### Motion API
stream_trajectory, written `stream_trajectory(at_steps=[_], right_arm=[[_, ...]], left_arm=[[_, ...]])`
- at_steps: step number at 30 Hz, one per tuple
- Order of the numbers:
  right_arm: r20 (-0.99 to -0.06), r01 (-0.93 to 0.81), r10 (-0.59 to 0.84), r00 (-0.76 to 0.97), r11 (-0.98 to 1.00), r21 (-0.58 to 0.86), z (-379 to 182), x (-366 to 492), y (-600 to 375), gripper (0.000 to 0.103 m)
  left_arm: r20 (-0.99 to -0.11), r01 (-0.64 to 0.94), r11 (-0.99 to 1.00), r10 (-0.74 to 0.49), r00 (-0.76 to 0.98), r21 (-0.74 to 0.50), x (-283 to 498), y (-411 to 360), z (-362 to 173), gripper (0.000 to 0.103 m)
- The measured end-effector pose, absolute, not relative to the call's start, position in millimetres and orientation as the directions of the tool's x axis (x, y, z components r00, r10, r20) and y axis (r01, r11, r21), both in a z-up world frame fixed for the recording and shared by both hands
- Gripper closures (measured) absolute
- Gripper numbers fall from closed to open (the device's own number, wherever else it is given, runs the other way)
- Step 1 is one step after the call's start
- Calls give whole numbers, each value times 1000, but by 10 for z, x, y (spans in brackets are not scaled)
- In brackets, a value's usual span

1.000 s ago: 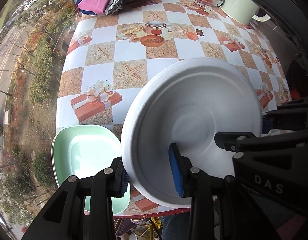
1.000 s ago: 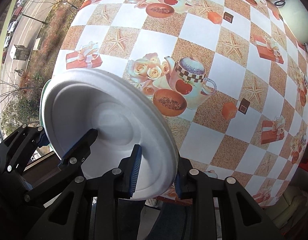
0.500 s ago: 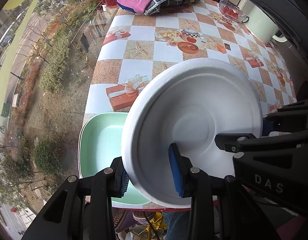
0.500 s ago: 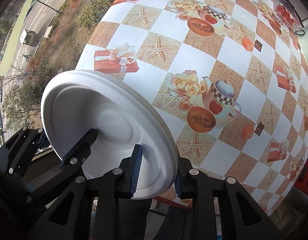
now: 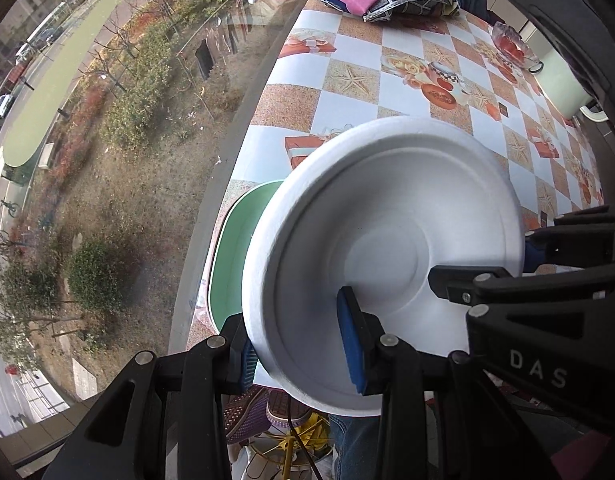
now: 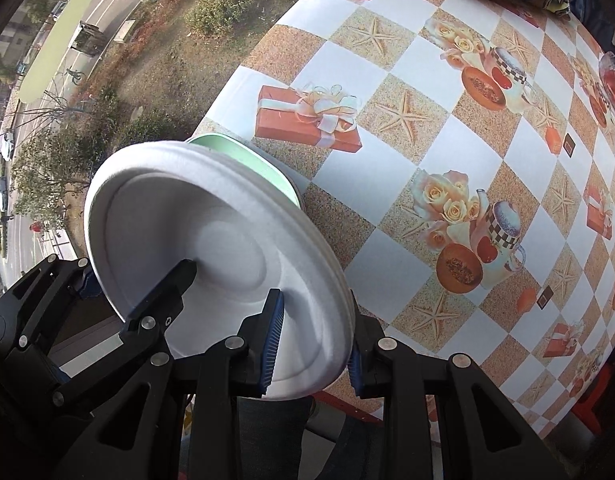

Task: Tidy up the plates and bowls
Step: 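Lower the bowl stack onto the green plate and open both grippers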

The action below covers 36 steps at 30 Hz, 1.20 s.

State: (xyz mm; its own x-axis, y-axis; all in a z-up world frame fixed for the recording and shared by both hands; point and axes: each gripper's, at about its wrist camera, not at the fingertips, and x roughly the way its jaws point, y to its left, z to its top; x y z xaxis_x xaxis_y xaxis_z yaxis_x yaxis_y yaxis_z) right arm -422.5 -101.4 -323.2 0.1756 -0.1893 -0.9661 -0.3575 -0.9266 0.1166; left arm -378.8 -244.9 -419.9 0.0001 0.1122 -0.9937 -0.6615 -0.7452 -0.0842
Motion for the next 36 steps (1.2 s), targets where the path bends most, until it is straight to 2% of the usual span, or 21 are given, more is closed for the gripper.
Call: stream_trajectory(at_steps=[19, 23, 27, 28, 29, 30, 31, 32, 36], right_arm=[[-944, -302, -252, 212, -936, 182, -3785, -4589, -1344, 72], [-942, -311, -261, 212, -932, 188, -3771, -4586, -1336, 72], [-936, -327, -291, 199, -920, 216, -3682, -4531, -1262, 68], [-936, -327, -297, 187, -918, 226, -3659, -4531, -1258, 60], [-937, -326, -303, 175, -916, 235, -3628, -4536, -1255, 46], [-943, -322, -290, 164, -919, 226, -3598, -4541, -1241, 41], [-947, -316, -276, 163, -924, 215, -3579, -4545, -1236, 22], [-953, -314, -257, 161, -929, 197, -3558, -4551, -1224, 10], [-955, -330, -264, 135, -921, 208, -3478, -4561, -1117, 9]], left_arm=[[-1000, -585, -811, 24, 18, -30, -3990, -2732, -4544, 64], [-999, -590, -807, 39, -9, -26, -3977, -2713, -4539, 60], [-999, -572, -820, 48, -27, -24, -3993, -2713, -4510, 46], [-998, -570, -821, 49, -33, -21, -3999, -2711, -4497, 45], [-998, -571, -821, 44, -43, -12, -3999, -2707, -4485, 40], [-999, -569, -822, 30, -45, 0, -4009, -2698, -4485, 31], [-999, -565, -825, 20, -44, 9, -4016, -2704, -4493, 29], [-999, -558, -830, 21, -44, 7, -4016, -2713, -4484, 25], [-998, -538, -843, 38, -47, -6, -4074, -2717, -4437, 24]])
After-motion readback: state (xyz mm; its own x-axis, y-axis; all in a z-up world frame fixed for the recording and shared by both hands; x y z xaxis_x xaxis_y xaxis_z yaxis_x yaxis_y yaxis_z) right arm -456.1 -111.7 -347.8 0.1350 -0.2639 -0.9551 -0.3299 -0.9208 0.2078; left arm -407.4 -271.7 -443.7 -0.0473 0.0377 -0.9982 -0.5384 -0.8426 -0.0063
